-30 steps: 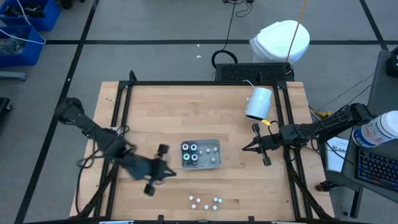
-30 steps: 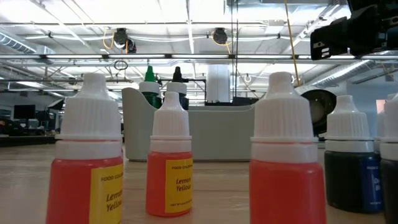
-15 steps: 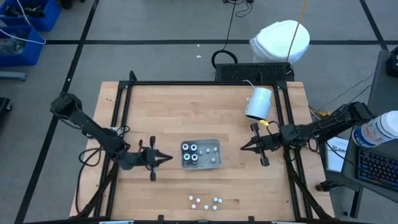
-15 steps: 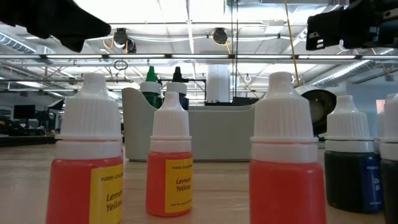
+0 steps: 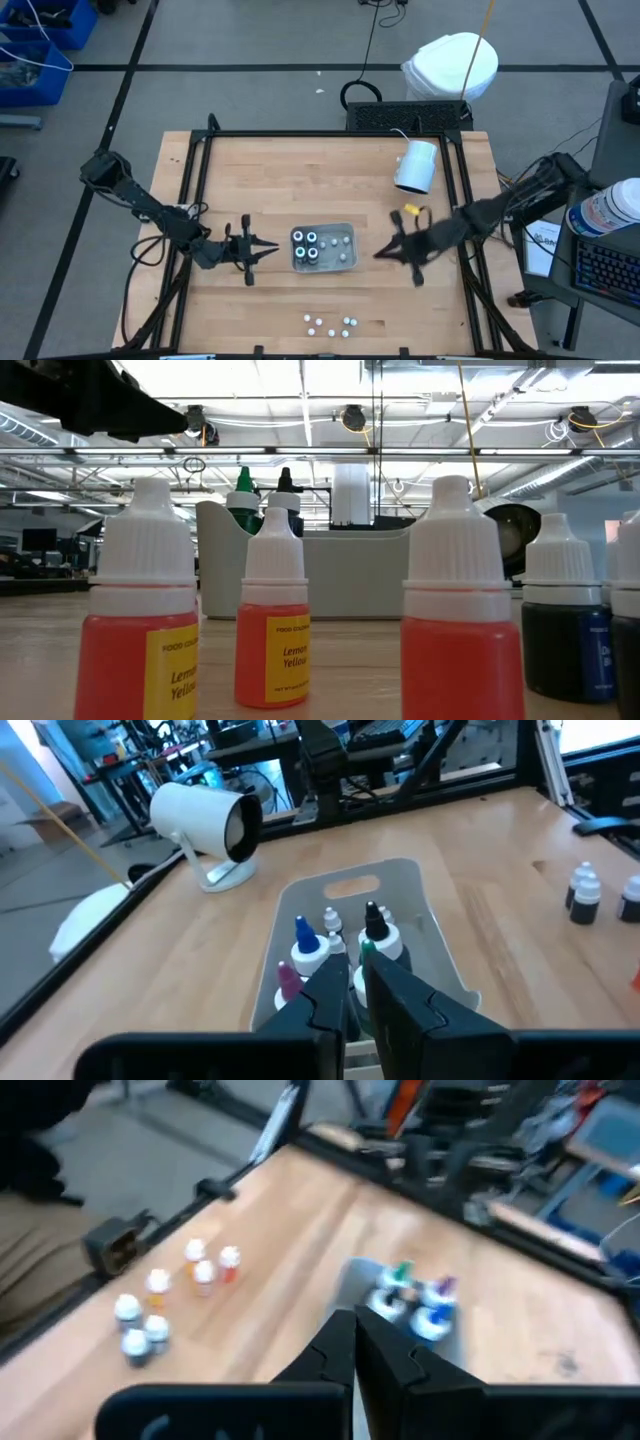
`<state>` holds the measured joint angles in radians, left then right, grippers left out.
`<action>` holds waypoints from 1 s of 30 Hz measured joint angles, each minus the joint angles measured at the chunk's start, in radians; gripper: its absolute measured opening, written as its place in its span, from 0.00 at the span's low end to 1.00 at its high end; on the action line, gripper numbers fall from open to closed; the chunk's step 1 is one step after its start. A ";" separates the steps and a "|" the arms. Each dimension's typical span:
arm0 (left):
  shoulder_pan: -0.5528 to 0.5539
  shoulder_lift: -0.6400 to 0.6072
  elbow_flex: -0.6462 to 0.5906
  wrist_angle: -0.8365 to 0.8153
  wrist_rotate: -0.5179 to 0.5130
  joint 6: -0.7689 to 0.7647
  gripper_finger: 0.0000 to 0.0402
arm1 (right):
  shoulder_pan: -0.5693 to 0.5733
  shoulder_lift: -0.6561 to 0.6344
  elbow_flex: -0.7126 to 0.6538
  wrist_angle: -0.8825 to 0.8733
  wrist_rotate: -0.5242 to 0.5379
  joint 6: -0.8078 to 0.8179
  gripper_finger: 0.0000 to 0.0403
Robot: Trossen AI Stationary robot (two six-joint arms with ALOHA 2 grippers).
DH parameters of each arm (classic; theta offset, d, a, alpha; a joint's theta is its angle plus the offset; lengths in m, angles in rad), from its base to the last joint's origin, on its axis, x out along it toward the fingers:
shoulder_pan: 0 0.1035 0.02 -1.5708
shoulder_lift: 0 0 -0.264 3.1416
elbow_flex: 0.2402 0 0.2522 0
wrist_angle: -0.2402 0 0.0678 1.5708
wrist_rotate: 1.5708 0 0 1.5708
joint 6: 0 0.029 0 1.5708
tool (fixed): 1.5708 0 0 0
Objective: Pick & Place food coloring
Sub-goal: Put the small black food coloring bottle into the gray bin
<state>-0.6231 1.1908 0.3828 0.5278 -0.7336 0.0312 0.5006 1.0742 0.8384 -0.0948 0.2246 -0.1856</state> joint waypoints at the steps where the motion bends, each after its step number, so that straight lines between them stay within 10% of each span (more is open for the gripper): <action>1: 0.000 0.000 0.000 0.000 0.000 0.006 0.12 | 0.026 0.050 0.053 -0.049 0.018 0.023 0.00; 13: 0.000 0.000 0.000 0.034 0.009 0.010 0.12 | 0.212 0.500 0.313 -0.079 0.172 0.307 0.03; 30: 0.000 0.000 0.000 0.075 0.010 0.082 0.12 | 0.282 0.730 0.312 0.113 0.164 0.455 0.47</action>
<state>-0.6231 1.1908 0.3824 0.6029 -0.7238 0.1133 0.7823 1.8043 1.1507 0.0181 0.3885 0.2697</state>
